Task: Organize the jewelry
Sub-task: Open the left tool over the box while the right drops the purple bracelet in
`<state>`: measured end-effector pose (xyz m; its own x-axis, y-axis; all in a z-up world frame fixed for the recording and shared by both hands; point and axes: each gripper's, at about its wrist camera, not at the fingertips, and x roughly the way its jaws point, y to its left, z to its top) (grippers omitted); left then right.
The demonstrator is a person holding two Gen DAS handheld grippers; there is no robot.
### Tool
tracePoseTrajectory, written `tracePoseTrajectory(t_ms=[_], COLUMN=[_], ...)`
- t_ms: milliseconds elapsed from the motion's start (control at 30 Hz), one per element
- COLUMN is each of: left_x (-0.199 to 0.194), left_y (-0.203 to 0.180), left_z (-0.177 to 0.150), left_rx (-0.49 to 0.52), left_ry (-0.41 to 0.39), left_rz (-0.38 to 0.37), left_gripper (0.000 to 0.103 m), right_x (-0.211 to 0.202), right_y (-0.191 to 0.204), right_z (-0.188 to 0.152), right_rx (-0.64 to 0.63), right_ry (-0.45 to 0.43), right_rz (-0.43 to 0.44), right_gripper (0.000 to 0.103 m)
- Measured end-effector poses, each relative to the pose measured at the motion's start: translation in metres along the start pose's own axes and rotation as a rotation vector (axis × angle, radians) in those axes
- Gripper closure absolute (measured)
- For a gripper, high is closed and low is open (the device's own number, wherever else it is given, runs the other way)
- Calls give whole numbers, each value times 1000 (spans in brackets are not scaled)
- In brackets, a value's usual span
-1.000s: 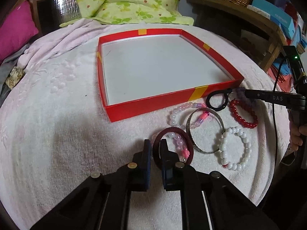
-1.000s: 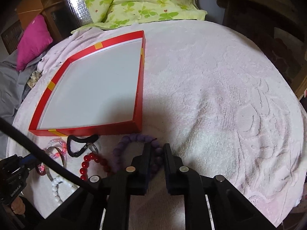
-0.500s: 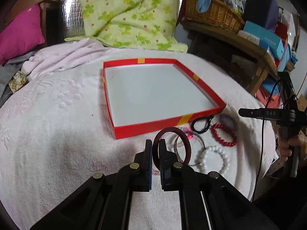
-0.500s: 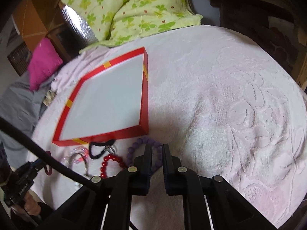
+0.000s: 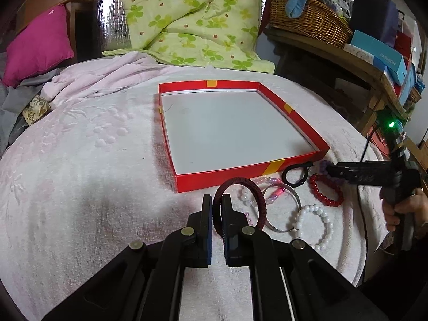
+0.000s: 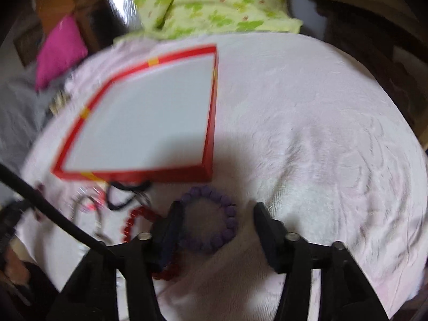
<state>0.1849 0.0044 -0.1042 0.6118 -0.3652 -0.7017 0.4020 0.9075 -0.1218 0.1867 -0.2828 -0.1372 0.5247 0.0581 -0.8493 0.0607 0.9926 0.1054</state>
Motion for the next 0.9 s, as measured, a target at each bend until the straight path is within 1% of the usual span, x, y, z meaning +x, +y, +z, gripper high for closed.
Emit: tracePoseTrajectory(t_ms=[33, 67, 100, 200, 267, 333, 433, 533, 633, 700, 767, 833, 900], left_x=[0, 0, 0, -2, -5, -8, -9, -11, -6, -2, 8, 17, 28], left_y=[0, 1, 1, 4, 7, 8, 7, 4, 2, 1, 2, 2, 1], left_z=[1, 1, 1, 1, 2, 4, 5, 8, 16, 25, 38, 49, 61], left_rx=[0, 0, 0, -10, -22, -24, -22, -4, -3, -2, -28, -35, -47], left_ry=[-2, -3, -4, -11, -21, -37, -53, -76, -68, -67, -45, -30, -30], left_rz=[2, 4, 6, 12, 8, 10, 10, 23, 17, 32, 24, 41, 35], left_gripper=[96, 96, 96, 96, 96, 96, 96, 96, 96, 96, 96, 96, 96], right_x=[2, 1, 0, -6, -15, -29, -54, -78, -94, -95, -88, -75, -58], right_y=[3, 5, 5, 5, 4, 1, -8, -21, -26, -19, -9, 6, 25], right_z=[0, 0, 0, -3, -7, -10, -13, -10, -3, 8, 19, 34, 49], right_rx=[-20, -38, -45, -43, -36, -26, 6, 84, 137, 152, 150, 138, 129], right_ry=[-11, -25, -26, -26, -29, -51, -122, -198, -271, -286, -282, -268, -237], right_rz=[-24, -33, -38, -59, -52, -43, -29, 25, 98, 147, 185, 208, 236], right_gripper=[59, 70, 86, 93, 93, 93, 93, 93, 93, 93, 93, 93, 93])
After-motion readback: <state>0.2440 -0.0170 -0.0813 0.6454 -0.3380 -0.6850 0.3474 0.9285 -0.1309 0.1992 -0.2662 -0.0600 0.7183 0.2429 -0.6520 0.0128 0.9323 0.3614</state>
